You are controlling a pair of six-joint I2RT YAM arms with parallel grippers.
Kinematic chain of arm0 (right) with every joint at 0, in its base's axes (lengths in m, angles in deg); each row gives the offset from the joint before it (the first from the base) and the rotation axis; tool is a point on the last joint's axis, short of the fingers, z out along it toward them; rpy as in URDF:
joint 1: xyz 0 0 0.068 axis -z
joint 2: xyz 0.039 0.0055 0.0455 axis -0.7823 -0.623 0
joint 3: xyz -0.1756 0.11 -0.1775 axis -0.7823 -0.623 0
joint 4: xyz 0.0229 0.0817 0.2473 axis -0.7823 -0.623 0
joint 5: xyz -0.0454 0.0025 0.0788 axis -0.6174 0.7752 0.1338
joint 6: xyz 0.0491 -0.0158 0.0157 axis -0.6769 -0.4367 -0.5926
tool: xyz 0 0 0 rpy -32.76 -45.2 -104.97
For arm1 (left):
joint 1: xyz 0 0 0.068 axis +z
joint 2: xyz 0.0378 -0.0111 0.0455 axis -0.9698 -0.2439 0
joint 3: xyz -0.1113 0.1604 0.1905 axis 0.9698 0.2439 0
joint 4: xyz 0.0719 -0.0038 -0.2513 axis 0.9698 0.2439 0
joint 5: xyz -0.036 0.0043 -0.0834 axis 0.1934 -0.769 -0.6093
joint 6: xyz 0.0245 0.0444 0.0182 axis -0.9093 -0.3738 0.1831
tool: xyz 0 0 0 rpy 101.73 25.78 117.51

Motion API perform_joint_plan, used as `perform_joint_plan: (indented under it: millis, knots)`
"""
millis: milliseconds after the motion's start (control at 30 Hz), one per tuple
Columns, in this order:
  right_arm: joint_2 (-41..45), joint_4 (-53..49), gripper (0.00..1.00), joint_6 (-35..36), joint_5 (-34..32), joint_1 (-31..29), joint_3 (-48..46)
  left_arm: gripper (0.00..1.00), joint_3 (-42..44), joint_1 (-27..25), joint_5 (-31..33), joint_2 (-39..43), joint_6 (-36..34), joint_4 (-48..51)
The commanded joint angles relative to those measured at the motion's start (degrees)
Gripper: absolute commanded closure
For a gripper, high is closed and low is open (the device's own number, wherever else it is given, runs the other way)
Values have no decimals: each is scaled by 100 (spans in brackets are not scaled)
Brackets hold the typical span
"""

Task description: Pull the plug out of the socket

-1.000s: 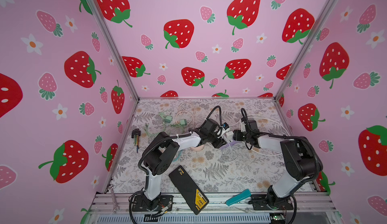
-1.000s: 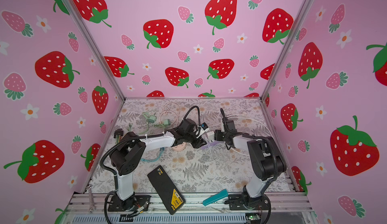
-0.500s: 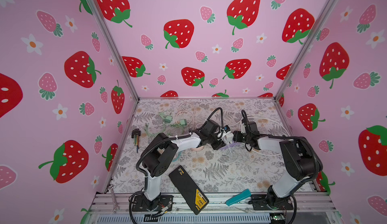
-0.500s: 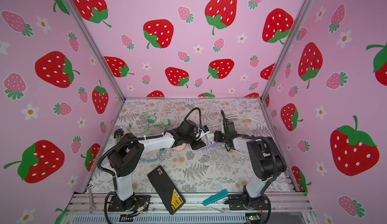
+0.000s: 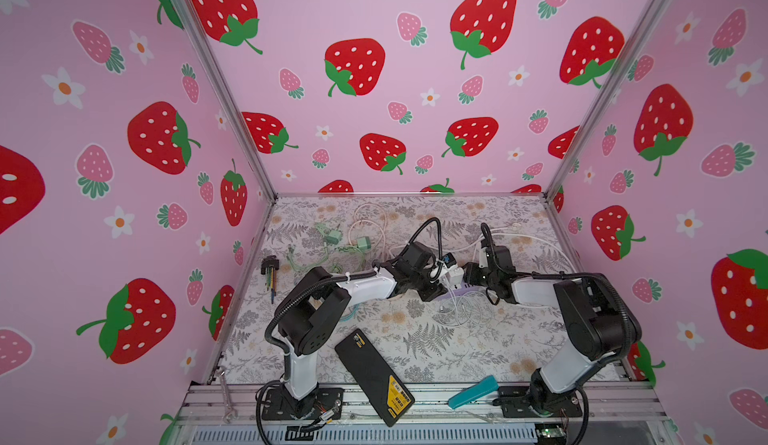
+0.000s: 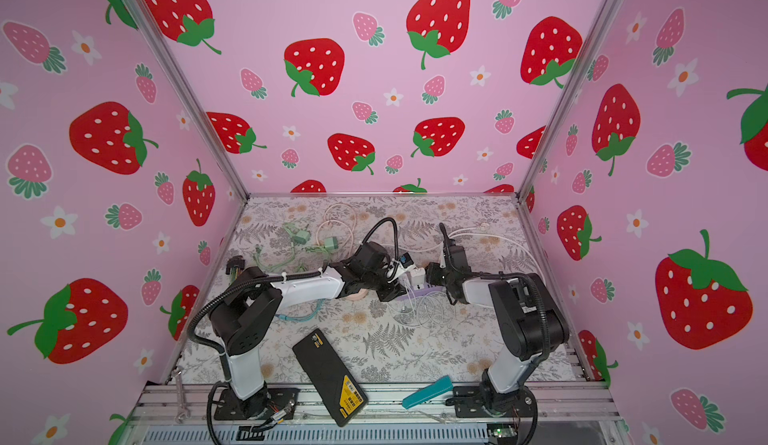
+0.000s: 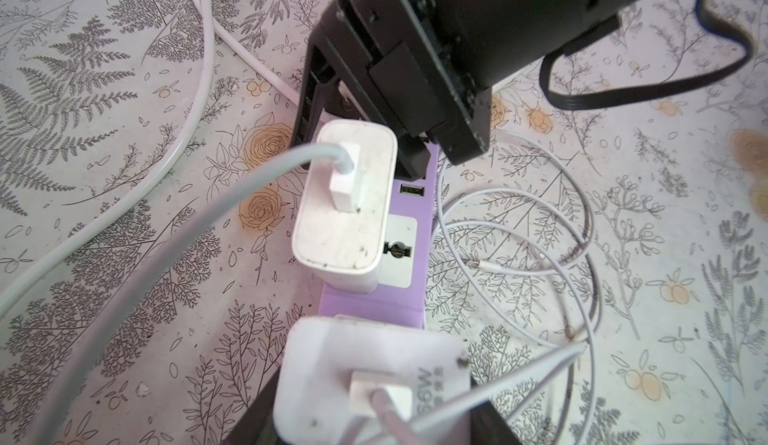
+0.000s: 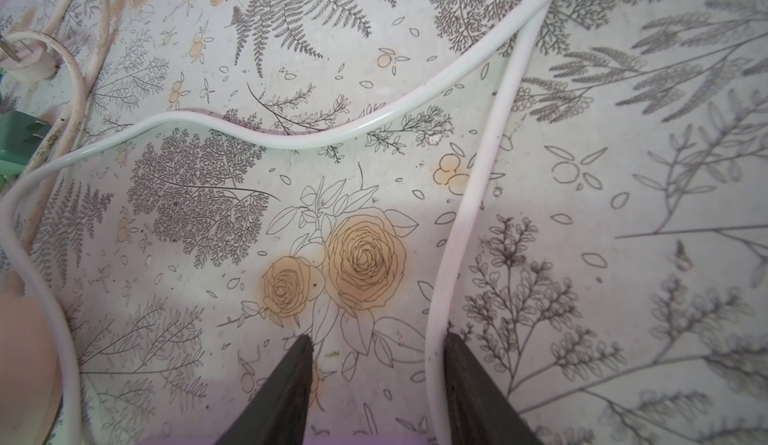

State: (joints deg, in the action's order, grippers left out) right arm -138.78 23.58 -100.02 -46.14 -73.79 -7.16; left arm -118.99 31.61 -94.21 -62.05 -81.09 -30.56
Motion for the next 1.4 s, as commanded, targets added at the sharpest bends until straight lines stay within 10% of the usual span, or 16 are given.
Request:
perform_joint_plan:
  millis: [0, 400, 1367]
  knots:
    - [-169, -1203, 48, 9, -81, -70, -290, 65, 49, 24, 256, 81, 3, -77]
    - [704, -2376, 28, 200, -177, 130, 894, 65, 17, -28, 339, 32, 1, -94]
    - [509, -2224, 34, 448, 32, 194, -195, 67, -170, -29, 688, -22, 152, 29]
